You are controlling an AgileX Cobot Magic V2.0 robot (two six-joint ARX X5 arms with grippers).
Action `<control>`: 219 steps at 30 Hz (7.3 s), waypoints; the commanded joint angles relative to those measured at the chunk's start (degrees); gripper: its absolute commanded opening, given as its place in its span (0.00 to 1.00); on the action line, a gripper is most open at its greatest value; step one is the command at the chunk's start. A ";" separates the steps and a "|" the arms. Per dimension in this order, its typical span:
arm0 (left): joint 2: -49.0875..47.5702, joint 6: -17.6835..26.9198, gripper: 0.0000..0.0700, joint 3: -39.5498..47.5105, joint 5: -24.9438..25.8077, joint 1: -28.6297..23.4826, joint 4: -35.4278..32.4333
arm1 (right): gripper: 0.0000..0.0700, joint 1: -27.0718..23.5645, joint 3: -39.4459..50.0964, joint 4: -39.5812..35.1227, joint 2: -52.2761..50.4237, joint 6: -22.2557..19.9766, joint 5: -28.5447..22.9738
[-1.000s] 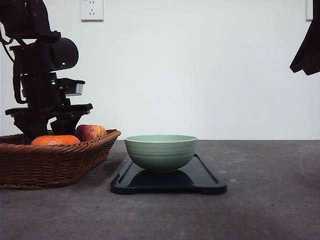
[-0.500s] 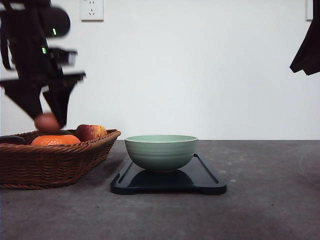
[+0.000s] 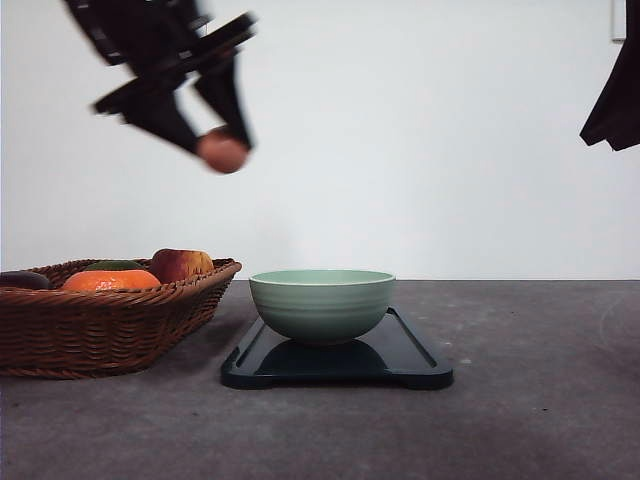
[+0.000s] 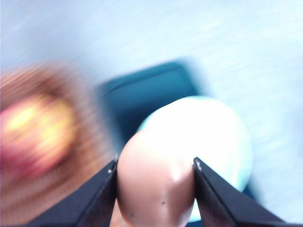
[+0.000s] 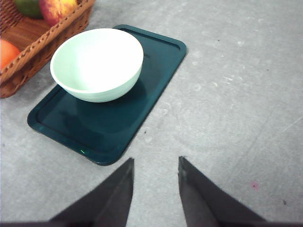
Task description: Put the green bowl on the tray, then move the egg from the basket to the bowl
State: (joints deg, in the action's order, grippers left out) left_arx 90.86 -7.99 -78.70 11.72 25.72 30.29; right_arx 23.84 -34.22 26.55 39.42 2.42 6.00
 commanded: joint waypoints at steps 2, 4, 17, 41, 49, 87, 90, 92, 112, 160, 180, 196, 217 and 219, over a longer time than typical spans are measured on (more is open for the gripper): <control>3.15 0.00 0.33 -1.39 -2.41 3.31 -2.71 | 0.25 0.24 -0.37 -0.31 0.33 0.57 -0.07; 4.99 0.38 0.33 -1.39 -4.89 5.35 -3.33 | 0.25 0.24 -0.37 -0.28 0.33 0.57 -0.09; 18.02 2.58 0.34 -1.39 -12.35 12.06 -11.08 | 0.25 0.24 -0.37 1.20 0.31 0.57 -0.04; 21.35 2.34 0.49 -2.16 -14.31 12.18 -12.10 | 0.25 0.24 -0.37 1.37 0.33 0.57 -0.07; 15.57 2.78 0.50 -7.32 -14.29 10.86 0.74 | 0.25 0.24 -0.37 1.40 0.31 0.57 -0.07; -38.13 -2.40 0.48 38.67 -14.29 0.15 1.01 | 0.25 0.29 -0.37 1.53 0.25 0.15 0.12; -38.13 -1.77 0.05 38.64 -14.29 0.17 2.81 | 0.03 0.28 -0.37 1.87 0.09 0.08 0.24; -38.13 -1.86 0.01 38.56 -14.29 0.17 3.06 | 0.02 0.30 -0.37 1.45 0.15 0.02 0.32; -38.98 -0.15 0.00 38.78 -14.31 -2.26 2.81 | 0.02 0.35 -0.37 1.31 0.11 0.02 0.35; -90.68 0.19 0.00 77.95 -14.27 -24.79 -19.55 | 0.02 0.35 -0.37 -1.25 0.11 0.02 0.33; -90.68 0.17 0.00 77.93 -14.27 -24.79 -19.53 | 0.02 -15.51 21.56 -19.21 -22.48 -3.97 -1.58; -90.67 0.17 0.00 77.90 -14.28 -24.79 -19.55 | 0.02 -19.63 33.53 -19.13 -39.21 -3.26 -1.55; -90.68 0.17 0.00 77.90 -14.28 -24.79 -19.53 | 0.02 -19.63 33.53 -20.96 -39.21 -3.28 -1.57; -90.68 0.19 0.00 77.90 -14.27 -24.79 -19.53 | 0.02 -19.63 33.53 -20.96 -39.21 -3.28 -1.57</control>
State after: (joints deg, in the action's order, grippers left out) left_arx 0.21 -8.36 -1.85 -2.66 0.99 10.44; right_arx 4.16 -0.93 6.20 0.14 -1.61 4.43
